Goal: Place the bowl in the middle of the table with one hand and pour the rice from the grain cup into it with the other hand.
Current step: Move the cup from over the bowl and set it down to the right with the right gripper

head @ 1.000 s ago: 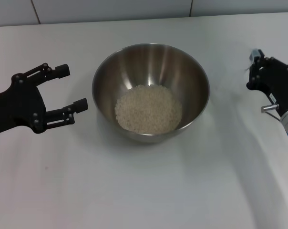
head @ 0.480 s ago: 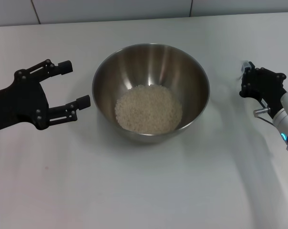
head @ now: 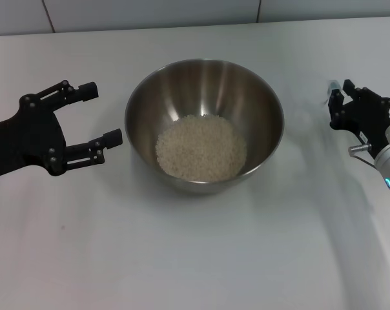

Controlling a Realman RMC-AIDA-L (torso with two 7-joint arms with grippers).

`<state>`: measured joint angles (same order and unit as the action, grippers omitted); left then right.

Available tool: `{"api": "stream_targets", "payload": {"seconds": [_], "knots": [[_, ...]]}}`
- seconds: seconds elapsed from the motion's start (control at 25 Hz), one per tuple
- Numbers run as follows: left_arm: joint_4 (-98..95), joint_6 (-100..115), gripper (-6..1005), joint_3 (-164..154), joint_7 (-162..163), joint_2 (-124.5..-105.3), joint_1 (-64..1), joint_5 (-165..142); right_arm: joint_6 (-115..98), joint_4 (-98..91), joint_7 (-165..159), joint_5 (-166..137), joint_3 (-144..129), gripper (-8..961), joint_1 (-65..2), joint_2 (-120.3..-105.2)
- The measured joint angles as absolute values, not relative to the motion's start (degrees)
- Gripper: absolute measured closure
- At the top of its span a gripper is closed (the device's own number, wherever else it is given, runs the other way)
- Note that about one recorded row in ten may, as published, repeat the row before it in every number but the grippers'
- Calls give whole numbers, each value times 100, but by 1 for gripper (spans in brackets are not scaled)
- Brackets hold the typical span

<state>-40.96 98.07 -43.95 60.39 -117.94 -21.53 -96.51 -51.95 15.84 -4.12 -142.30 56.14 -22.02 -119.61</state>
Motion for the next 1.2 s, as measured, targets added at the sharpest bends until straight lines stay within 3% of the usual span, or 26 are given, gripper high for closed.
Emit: {"api": "stream_targets", "payload": {"seconds": [0.24, 0.84, 1.2], "knots": [[-4096, 9809, 138, -4394, 6057, -11795, -2153, -9651, -5168, 1573, -414, -14230, 5581, 578, -2215, -11958], [-4096, 9809, 138, -4395, 6041, -11795, -2127, -9650, -5197, 1599, -420, -14276, 5509, 243, -2081, -11959], [-4096, 9809, 139, -4395, 6067, -11795, -2100, -9649, -5841, 1783, -422, -14280, 4937, 243, -1609, -11962]]}}
